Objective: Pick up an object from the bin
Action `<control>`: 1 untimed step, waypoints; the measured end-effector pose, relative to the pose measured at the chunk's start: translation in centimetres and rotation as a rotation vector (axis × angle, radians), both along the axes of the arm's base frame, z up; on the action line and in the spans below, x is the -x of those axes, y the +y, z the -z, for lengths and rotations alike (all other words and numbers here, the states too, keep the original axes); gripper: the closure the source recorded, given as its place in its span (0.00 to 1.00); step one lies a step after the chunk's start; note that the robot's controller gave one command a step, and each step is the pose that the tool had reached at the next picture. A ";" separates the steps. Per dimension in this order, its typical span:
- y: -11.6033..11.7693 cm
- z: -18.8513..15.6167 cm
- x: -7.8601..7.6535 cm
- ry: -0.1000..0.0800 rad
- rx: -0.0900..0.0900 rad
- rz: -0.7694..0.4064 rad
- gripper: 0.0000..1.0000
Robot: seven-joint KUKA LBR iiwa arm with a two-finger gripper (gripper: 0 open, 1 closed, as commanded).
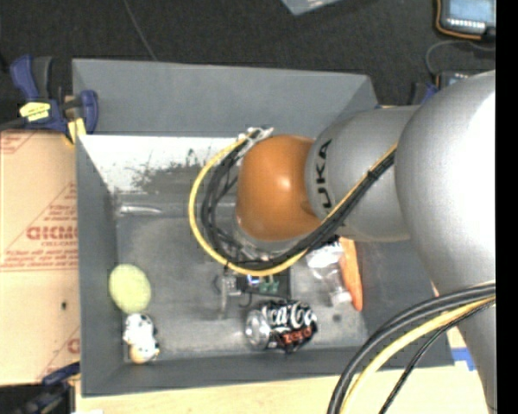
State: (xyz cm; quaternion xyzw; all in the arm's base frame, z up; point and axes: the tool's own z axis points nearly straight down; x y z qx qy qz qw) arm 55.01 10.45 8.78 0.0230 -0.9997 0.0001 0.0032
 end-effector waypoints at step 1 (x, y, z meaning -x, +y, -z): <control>1.3 -2.5 -0.4 -0.017 0.002 0.041 0.00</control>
Offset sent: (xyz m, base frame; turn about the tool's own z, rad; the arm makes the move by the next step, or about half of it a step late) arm 0.0484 -0.0175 0.0869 0.1096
